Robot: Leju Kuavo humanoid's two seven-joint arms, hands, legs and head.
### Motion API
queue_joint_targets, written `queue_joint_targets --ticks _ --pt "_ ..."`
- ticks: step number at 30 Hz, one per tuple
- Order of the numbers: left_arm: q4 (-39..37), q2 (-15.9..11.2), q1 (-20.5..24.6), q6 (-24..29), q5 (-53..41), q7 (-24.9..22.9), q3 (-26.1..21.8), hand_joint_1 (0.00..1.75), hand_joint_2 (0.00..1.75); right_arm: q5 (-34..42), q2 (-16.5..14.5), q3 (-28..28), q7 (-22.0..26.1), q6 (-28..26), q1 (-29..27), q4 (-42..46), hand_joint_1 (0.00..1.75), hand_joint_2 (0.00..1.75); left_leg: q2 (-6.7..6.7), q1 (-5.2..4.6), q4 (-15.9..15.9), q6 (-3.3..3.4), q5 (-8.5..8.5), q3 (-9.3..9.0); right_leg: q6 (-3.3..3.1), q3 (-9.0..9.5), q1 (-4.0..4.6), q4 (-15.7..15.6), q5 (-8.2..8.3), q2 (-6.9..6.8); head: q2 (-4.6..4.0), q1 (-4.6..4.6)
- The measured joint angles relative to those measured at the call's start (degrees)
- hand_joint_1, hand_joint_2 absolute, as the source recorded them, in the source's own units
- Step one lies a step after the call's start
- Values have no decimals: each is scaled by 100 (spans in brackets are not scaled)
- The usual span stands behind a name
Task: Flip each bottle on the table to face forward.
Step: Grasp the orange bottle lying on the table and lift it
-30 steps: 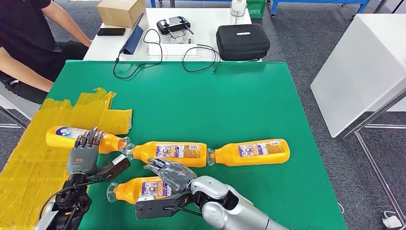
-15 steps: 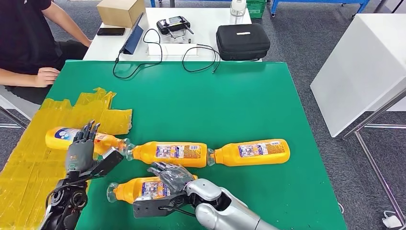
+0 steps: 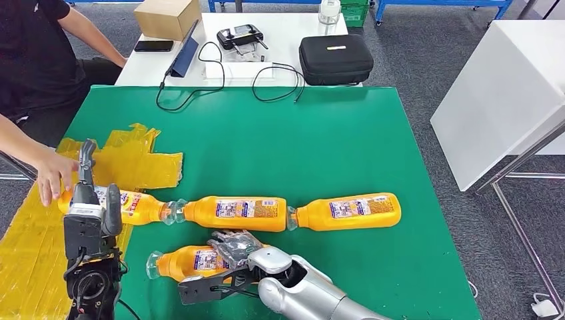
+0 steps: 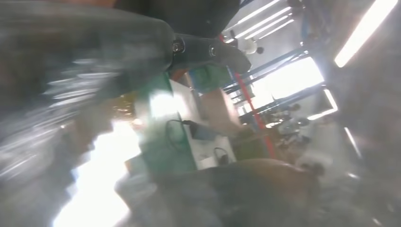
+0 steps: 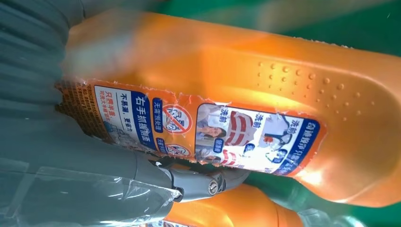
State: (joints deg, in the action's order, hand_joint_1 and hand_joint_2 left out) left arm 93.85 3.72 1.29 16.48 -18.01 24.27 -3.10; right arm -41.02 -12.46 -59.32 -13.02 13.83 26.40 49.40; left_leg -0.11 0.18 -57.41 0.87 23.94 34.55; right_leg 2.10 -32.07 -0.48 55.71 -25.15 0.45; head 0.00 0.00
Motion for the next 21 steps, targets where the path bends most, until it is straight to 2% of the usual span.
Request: queue_joint_targets --ticks 4,8,12,16,19,21 --pt "198 55 -46 -39 114 49 -2 0 0 -51 -39 -93 -14 196 77 -102 175 175 1 7 0 -3 -2 -11 -2 9 7 1 1 1 0 -1" --pt "320 112 -116 -63 299 148 -4 0 0 -108 -39 -236 123 345 203 -247 175 175 8 8 0 -3 -2 -26 -3 18 7 0 0 5 0 1" --pt "391 133 -119 -66 469 93 2 0 0 103 -39 -243 160 203 230 -279 175 175 19 8 1 -3 0 -34 -4 4 6 -1 0 12 0 -1" --pt "387 140 -149 -438 1092 -140 2 0 0 1028 67 64 503 -379 25 -72 175 175 19 7 1 -10 8 -46 -7 -9 6 -3 -2 12 0 1" --pt "377 160 -282 -791 1735 -268 2 0 0 1785 320 487 943 -774 -400 484 175 175 18 6 -2 -4 0 -18 -7 9 5 -1 6 11 0 0" --pt "377 170 -365 -869 1894 -281 -1 0 0 1974 478 702 1054 -865 -613 806 175 175 18 5 -3 -1 -4 0 -13 2 5 0 13 11 0 1"
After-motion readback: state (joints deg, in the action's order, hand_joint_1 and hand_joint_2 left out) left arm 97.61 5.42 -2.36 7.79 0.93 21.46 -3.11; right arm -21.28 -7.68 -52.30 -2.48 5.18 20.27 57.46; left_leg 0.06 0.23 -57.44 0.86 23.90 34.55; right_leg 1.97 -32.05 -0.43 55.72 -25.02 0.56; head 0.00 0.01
